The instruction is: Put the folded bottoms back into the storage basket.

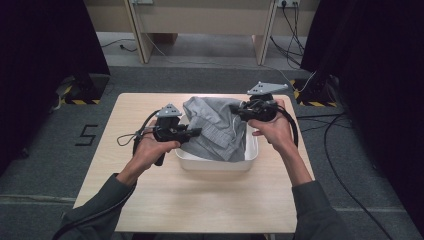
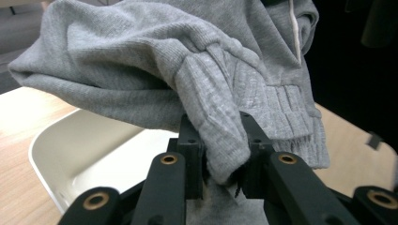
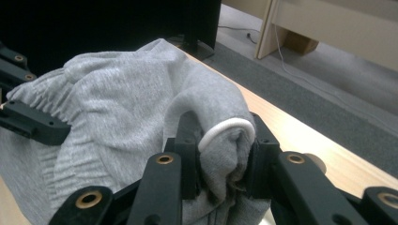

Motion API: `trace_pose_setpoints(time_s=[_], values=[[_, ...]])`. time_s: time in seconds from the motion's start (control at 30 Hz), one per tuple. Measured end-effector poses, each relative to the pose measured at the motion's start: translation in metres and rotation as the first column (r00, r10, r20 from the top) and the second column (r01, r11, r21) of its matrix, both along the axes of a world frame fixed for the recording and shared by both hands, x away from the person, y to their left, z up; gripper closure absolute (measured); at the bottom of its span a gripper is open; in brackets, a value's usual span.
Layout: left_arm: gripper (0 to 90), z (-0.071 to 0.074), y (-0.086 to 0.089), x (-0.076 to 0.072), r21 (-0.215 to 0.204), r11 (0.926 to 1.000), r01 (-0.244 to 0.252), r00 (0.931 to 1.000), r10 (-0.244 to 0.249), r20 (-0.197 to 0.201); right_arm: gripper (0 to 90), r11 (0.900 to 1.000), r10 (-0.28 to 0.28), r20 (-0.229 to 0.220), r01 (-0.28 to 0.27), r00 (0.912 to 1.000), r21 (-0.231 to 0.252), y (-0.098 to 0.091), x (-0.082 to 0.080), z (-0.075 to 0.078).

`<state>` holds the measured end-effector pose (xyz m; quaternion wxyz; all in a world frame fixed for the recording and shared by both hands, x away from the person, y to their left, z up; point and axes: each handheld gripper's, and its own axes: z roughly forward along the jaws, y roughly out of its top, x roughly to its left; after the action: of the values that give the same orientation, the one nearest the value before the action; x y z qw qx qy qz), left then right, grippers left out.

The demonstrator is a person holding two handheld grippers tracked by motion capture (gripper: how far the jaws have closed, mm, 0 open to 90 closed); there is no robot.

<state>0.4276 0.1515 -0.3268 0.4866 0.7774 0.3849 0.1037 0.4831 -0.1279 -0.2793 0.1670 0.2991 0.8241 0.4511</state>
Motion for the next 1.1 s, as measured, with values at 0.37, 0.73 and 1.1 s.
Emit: trace_pose_setpoints(time_s=[0.37,0.73,1.1], values=[[74.2,-0.030,-0.006,0.008,0.028,0.9987,-0.043,0.9991,0.043,0.003,72.1,0.9997,-0.017,-0.076,0.019,0.9970,0.018,0.001,0.026,-0.041],[74.2,-0.055,-0.010,0.015,0.058,0.9960,-0.067,0.9961,0.070,-0.054,72.1,0.9989,-0.046,-0.156,0.046,0.9867,-0.006,0.000,0.041,-0.077],[73.9,-0.069,-0.012,0.020,0.100,0.9924,-0.072,0.9910,0.083,-0.105,72.1,0.9930,-0.104,-0.206,0.089,0.9731,-0.077,-0.003,0.056,-0.104]])
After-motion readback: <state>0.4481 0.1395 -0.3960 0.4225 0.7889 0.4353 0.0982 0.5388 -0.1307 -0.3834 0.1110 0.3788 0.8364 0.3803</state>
